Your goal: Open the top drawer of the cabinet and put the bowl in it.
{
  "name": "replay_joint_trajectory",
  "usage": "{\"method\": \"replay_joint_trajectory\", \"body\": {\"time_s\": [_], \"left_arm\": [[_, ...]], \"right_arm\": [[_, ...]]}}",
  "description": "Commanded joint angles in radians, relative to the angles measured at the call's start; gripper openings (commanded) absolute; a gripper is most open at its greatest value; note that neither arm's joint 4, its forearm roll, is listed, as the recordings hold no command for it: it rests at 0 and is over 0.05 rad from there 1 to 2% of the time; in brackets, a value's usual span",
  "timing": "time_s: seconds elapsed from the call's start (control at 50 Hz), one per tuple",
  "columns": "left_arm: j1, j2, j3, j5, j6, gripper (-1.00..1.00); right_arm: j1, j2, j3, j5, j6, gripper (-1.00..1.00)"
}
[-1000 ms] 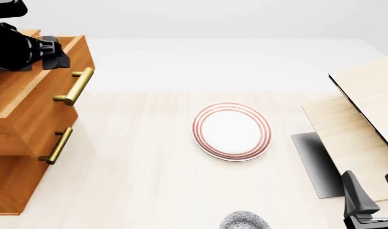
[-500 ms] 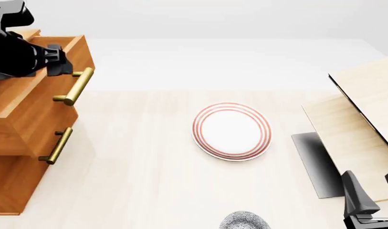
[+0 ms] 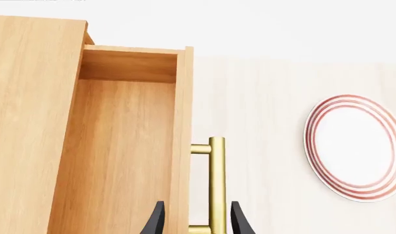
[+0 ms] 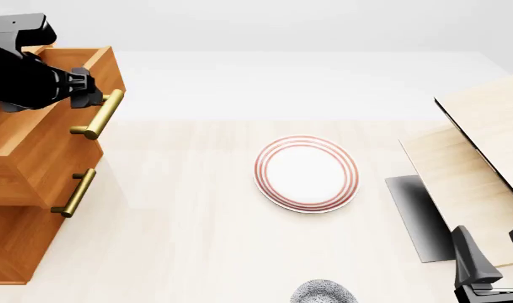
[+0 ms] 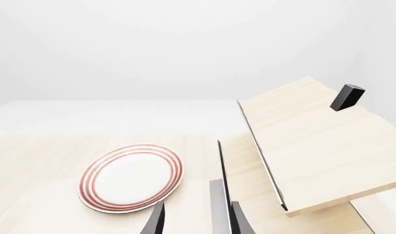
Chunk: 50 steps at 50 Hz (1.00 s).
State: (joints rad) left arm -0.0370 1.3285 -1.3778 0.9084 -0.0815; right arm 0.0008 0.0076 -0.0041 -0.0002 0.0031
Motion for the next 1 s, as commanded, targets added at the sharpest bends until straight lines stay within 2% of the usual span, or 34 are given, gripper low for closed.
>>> {"method": "replay_joint_trajectory", "body": {"time_s": [0.02,0.38,0.5,0.54,0.88,1.0], "left_arm": [[-0.026,0.01,-0.006,-0.005,-0.006,1.0],[-0.079,0.009,-0.019,0.008,-0.003,1.0],[-0.101,0.011,-0.025,0.012,-0.016,1.0],[-0.14,0.014,-0.034,0.012,-0.044,1.0],[-0.17,0.019,-0.039,0.019,-0.045,1.0],[-0.213,0.028,-0.051,0.02,-0.058,1.0]], "right_arm": [[0.0,-0.001,0.001,0.0,-0.001,1.0],[0.0,-0.001,0.001,0.0,-0.001,1.0],[0.0,-0.001,0.001,0.0,-0.001,1.0],[0.0,-0.001,0.001,0.0,-0.001,1.0],[0.0,-0.001,0.001,0.0,0.0,1.0],[0.0,-0.001,0.001,0.0,-0.001,1.0]]}}
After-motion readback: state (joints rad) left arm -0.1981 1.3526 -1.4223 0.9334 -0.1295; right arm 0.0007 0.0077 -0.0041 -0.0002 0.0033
